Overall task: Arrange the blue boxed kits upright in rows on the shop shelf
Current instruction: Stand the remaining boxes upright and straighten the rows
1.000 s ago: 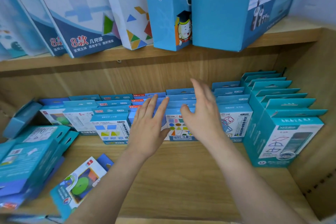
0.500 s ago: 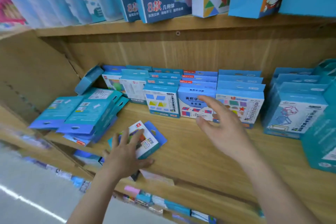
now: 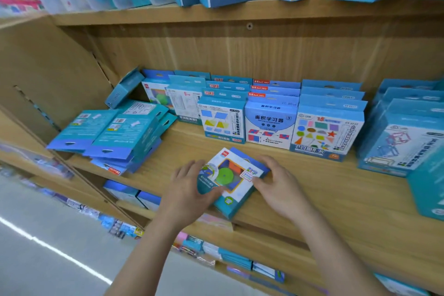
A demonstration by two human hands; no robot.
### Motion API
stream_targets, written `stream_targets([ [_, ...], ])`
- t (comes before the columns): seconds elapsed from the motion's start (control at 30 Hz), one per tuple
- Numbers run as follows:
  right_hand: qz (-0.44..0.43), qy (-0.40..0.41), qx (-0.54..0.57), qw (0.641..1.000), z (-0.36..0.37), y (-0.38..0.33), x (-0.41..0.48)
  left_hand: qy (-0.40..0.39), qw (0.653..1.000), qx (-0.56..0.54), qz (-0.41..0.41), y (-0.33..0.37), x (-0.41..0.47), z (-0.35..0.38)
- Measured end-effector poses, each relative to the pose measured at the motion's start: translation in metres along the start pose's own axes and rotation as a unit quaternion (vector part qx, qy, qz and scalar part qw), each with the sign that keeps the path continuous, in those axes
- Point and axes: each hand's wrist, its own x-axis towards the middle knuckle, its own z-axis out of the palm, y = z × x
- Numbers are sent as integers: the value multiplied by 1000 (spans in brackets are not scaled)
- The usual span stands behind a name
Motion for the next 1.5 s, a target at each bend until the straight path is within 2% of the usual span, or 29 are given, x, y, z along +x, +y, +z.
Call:
stream_targets([
  [0.17, 3, -14, -31, 999, 1, 2, -6, -31, 993, -96, -55, 14, -1, 5],
  [0.3, 13, -10, 47, 999, -5, 2, -7, -2, 986, -150, -75, 15, -4, 10],
  [0.4, 0, -24, 109, 994, 3, -5, -10, 24, 986, -158, -47, 20, -8, 16],
  [0.5, -21, 15, 64, 998, 14, -8, -15, 30, 986, -162, -41, 22, -12, 22],
  [0.57, -6, 34, 48, 998, 13, -5, -17, 33, 990, -121, -59, 21, -14, 25],
  [0.67, 20, 17, -20, 999, 9, 3, -17, 36, 994, -59, -79, 21, -14, 25],
  [0.73, 29, 8, -8, 1000, 7, 6, -16, 23, 989, -107, -94, 24, -14, 22],
  [0.87, 22, 10, 147, 989, 1, 3, -16, -5, 958, -256, -129, 26, -14, 21],
  [0.97, 11, 29, 293, 956, 4, 2, -20, 16, 927, -346, -144, 28, -14, 26],
  [1.07, -9, 67, 388, 919, 3, 2, -26, 45, 876, -456, -153, 32, -15, 22],
  [1.13, -32, 77, 403, 912, -2, 1, -28, 53, 849, -500, -163, 33, -15, 18],
  [1.23, -38, 76, 428, 900, -15, -1, -29, 26, 828, -537, -158, 41, -17, 13],
  [1.37, -20, 67, 416, 907, -25, 4, -28, -4, 819, -551, -160, 48, -19, 10],
  [1.5, -5, 66, 406, 911, -28, 11, -27, 7, 831, -537, -144, 54, -20, 11],
])
